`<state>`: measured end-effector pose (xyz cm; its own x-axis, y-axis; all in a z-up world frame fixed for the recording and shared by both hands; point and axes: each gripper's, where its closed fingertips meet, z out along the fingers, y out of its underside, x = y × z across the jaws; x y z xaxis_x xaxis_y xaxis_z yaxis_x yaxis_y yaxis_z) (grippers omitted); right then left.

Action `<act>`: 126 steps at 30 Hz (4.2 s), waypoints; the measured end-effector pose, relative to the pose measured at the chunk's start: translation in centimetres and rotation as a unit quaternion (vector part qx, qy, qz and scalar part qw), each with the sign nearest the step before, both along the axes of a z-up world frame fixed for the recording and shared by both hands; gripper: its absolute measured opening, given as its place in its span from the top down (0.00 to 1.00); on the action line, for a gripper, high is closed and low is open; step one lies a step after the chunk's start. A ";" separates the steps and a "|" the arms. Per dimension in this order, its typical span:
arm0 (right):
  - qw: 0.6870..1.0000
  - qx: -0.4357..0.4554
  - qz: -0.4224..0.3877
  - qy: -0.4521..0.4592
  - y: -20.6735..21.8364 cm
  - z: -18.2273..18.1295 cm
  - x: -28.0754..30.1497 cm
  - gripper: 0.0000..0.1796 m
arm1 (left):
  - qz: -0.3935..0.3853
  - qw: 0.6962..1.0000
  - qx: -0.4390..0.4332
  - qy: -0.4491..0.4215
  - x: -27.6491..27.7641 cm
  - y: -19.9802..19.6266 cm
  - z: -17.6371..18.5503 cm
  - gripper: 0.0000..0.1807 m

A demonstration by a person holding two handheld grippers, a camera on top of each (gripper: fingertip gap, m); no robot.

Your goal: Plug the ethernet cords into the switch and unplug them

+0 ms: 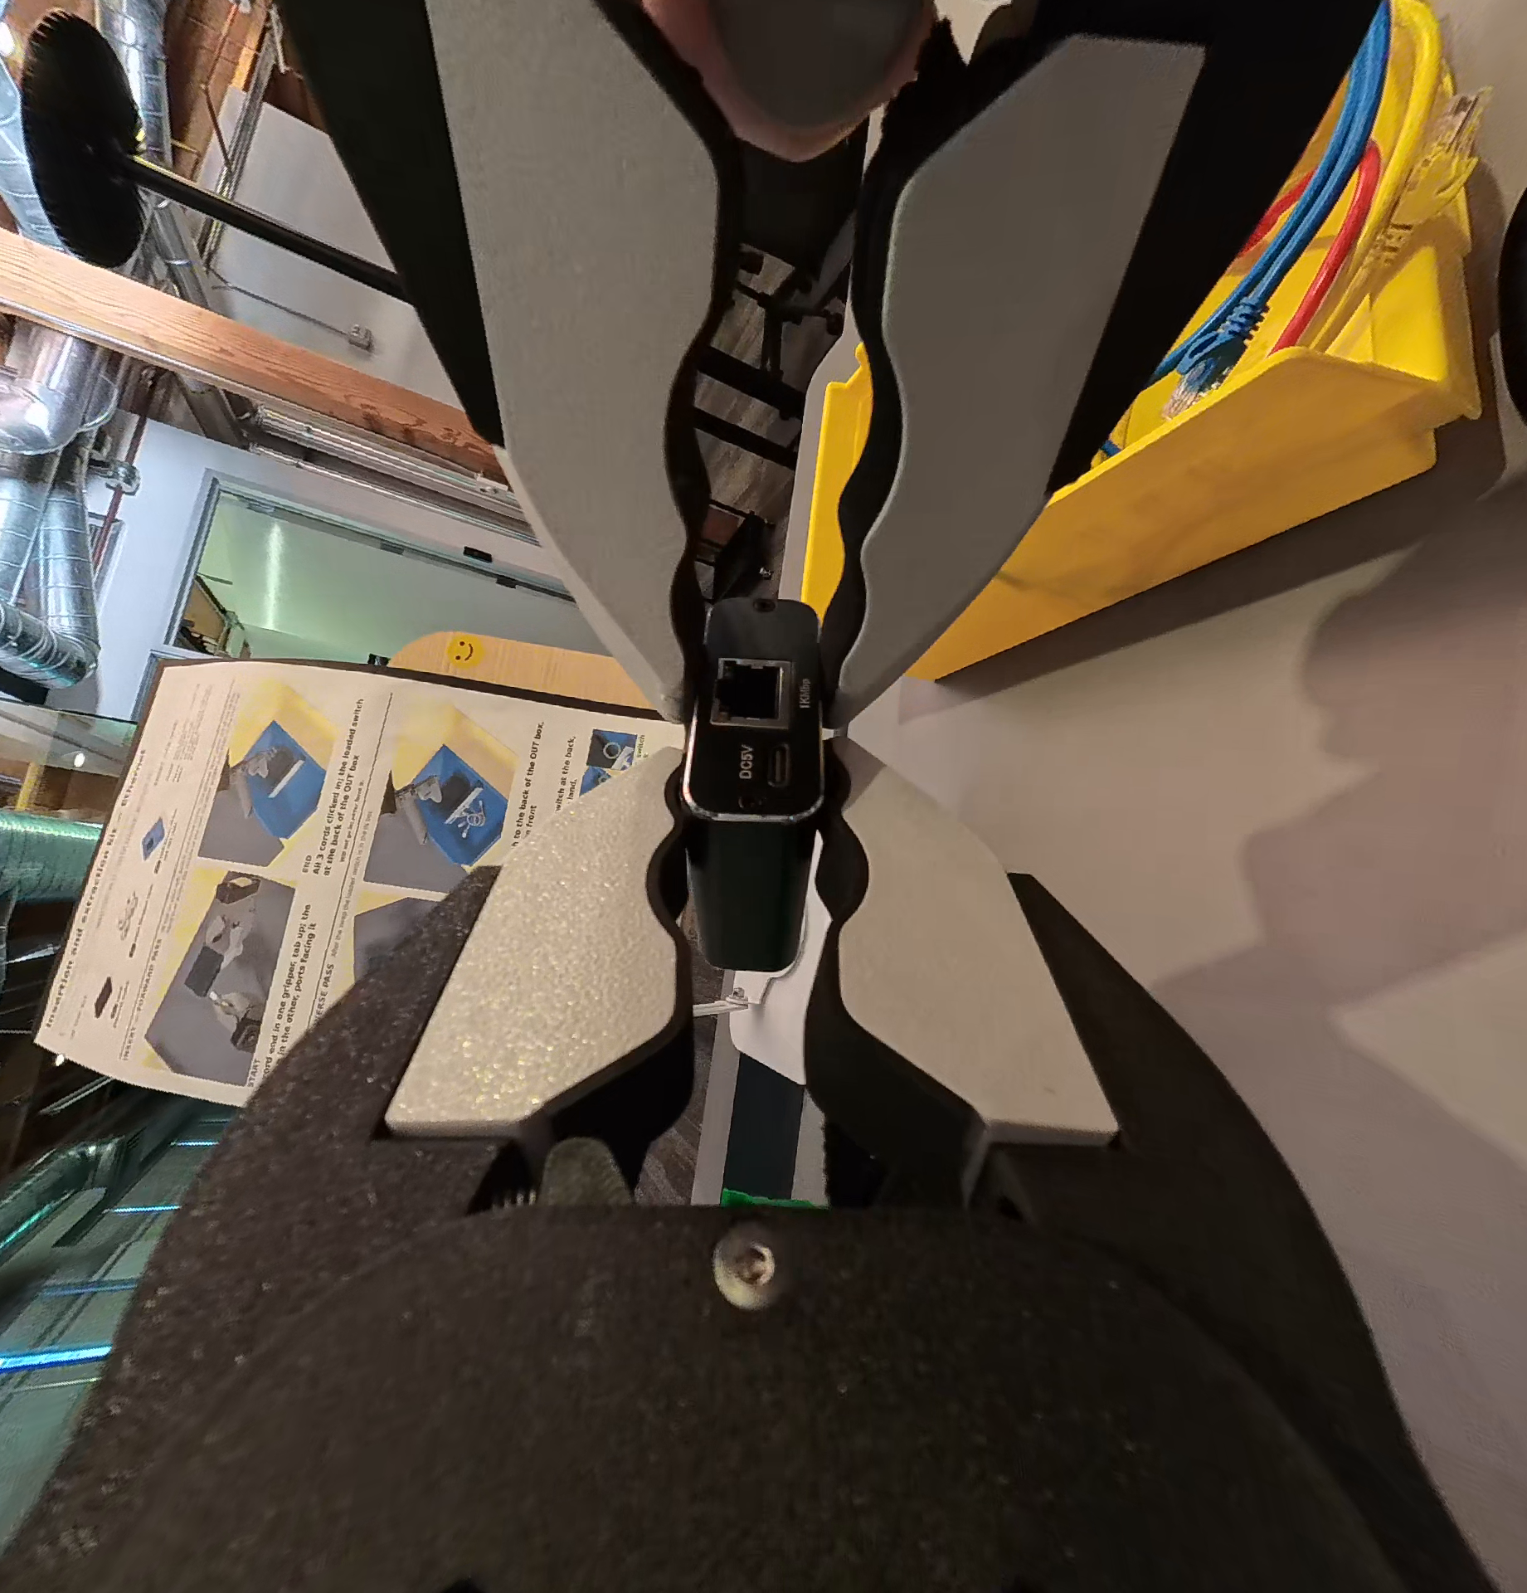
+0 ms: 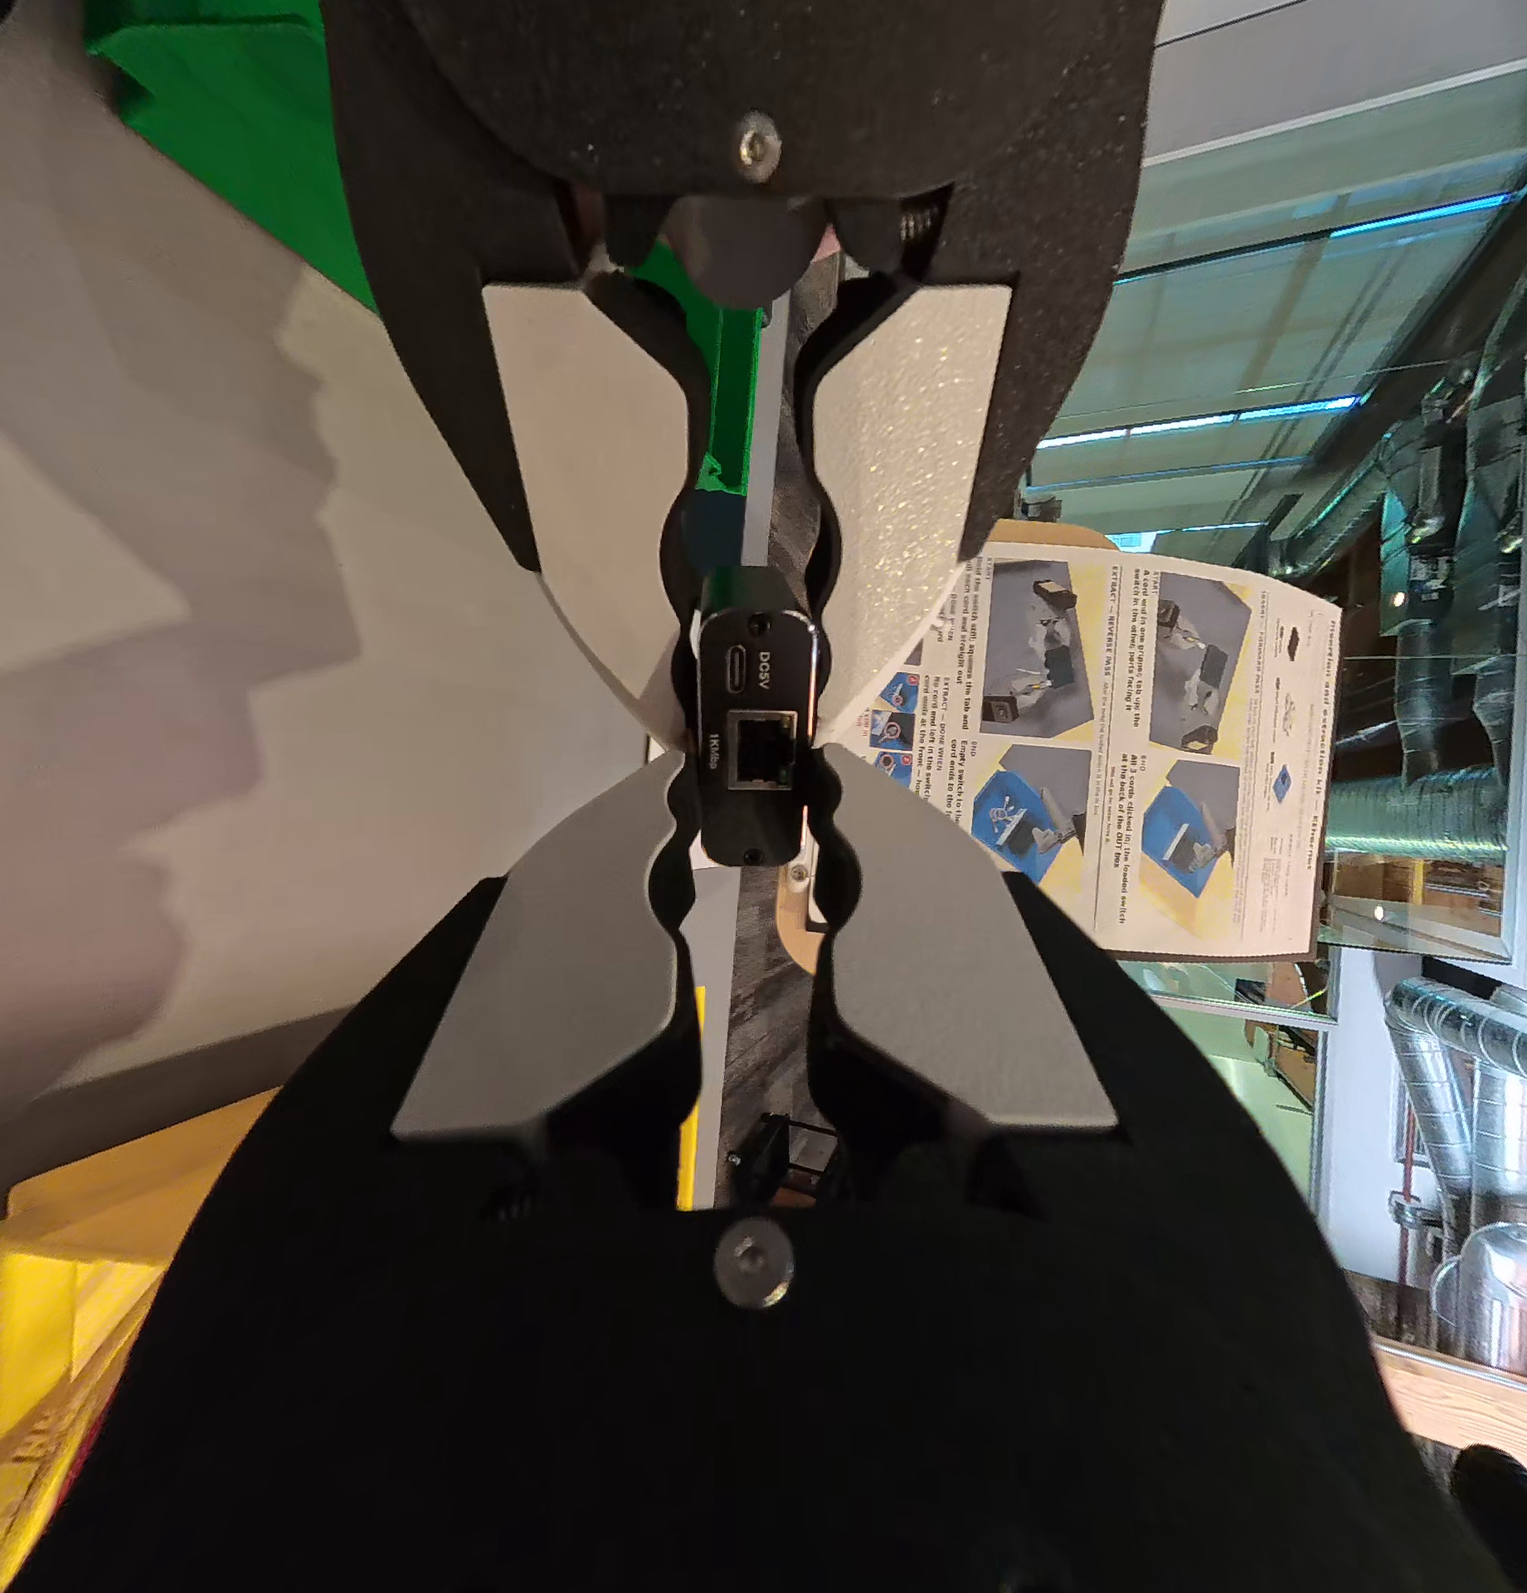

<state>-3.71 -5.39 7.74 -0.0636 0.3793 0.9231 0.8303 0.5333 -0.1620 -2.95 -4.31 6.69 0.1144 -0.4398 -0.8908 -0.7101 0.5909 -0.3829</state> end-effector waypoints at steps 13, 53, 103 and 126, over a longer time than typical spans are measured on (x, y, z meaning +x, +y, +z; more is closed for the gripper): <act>0.986 -0.002 -0.158 0.048 5.9 -0.4 8.6 0.86 | 0.027 0.996 0.001 -0.079 -2.6 1.4 2.9 0.79; 0.657 -0.314 -0.686 0.021 18.3 -19.1 28.4 0.86 | 0.099 0.994 -0.011 -0.036 -5.3 4.5 1.4 0.83; 0.496 -0.519 -0.587 0.375 8.2 -18.2 32.5 0.96 | 0.597 0.583 -0.513 -0.203 -39.9 6.0 -12.2 0.79; 0.449 -0.578 -0.629 0.263 8.4 -18.4 19.8 0.97 | 0.575 0.539 -0.613 -0.059 -35.5 4.7 -17.1 0.97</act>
<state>16.06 2.98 -10.64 0.9832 0.0546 -0.1743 0.0415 -0.9961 -0.0779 -38.48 0.35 -10.41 0.9632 -0.2668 0.0318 -0.2642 -0.9621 -0.0679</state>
